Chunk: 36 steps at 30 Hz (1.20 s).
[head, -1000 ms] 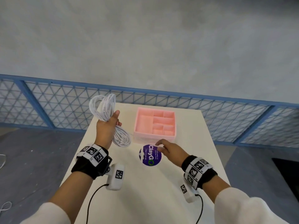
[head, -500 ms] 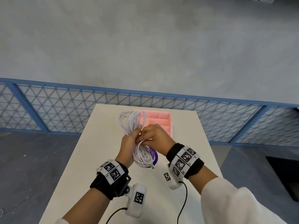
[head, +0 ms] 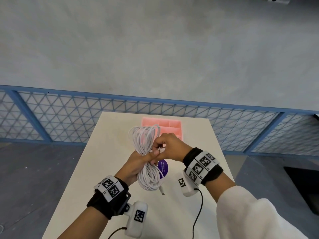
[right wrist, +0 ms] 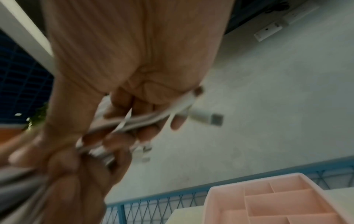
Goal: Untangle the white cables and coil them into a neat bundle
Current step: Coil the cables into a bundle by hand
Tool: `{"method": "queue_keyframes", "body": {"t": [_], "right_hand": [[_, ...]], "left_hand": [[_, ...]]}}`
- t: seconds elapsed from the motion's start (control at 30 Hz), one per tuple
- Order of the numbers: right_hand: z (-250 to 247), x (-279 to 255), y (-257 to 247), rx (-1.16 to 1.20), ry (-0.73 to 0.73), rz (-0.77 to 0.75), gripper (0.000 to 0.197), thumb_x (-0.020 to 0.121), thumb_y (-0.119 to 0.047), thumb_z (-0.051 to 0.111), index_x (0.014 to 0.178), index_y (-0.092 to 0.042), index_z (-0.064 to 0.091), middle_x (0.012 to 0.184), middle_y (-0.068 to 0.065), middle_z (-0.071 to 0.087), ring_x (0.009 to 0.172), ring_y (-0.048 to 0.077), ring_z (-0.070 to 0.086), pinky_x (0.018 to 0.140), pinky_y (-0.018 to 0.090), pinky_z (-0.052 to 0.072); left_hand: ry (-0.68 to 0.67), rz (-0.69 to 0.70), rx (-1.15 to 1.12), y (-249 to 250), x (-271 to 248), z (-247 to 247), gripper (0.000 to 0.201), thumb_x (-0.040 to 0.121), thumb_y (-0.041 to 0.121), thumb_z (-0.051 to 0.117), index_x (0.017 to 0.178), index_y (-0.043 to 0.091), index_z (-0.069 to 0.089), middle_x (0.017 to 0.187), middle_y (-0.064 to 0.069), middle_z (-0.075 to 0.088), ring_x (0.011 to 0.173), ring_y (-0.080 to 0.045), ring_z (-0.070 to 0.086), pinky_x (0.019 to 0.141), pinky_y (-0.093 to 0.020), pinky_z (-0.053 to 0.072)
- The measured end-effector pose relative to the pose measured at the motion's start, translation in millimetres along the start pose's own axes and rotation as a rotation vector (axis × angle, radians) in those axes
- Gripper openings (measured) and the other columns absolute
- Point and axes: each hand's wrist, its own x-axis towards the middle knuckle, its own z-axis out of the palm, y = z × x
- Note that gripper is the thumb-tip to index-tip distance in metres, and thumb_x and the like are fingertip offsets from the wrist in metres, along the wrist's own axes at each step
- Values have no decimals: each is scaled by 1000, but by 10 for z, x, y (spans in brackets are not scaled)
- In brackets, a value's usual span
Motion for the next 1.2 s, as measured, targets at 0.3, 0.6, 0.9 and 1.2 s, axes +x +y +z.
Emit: {"method": "queue_keyframes", "body": {"t": [0.3, 0.6, 0.9, 1.2], "right_hand": [[-52, -150, 235, 117, 117, 12, 20, 81, 2, 57, 75, -16, 63, 76, -7, 63, 78, 15, 59, 82, 30, 43], [585, -128, -43, 397, 114, 312, 95, 66, -85, 36, 139, -24, 29, 154, 2, 16, 142, 15, 11, 117, 35, 13], [703, -320, -11, 472, 192, 280, 56, 93, -49, 34, 143, -39, 9, 156, 1, -17, 140, 10, 8, 105, 22, 9], [618, -334, 325, 184, -109, 363, 79, 90, -43, 49, 146, -29, -5, 152, 12, -29, 141, 32, 22, 113, 44, 30]], "left_hand": [[114, -41, -41, 77, 52, -218, 18, 82, 14, 66, 98, 6, 64, 47, 0, 51, 47, -14, 54, 58, -28, 50], [131, 99, 63, -87, 99, 68, 20, 84, 28, 62, 95, 11, 65, 75, 4, 70, 72, -12, 67, 64, -22, 52], [-33, -74, -206, -325, 14, 252, 46, 93, 44, 41, 130, 19, 51, 132, -3, 59, 124, -17, 53, 112, -41, 33], [-206, -210, -31, -425, 124, 147, 54, 90, 56, 30, 135, 30, 45, 139, 1, 53, 129, -14, 47, 108, -34, 33]]}}
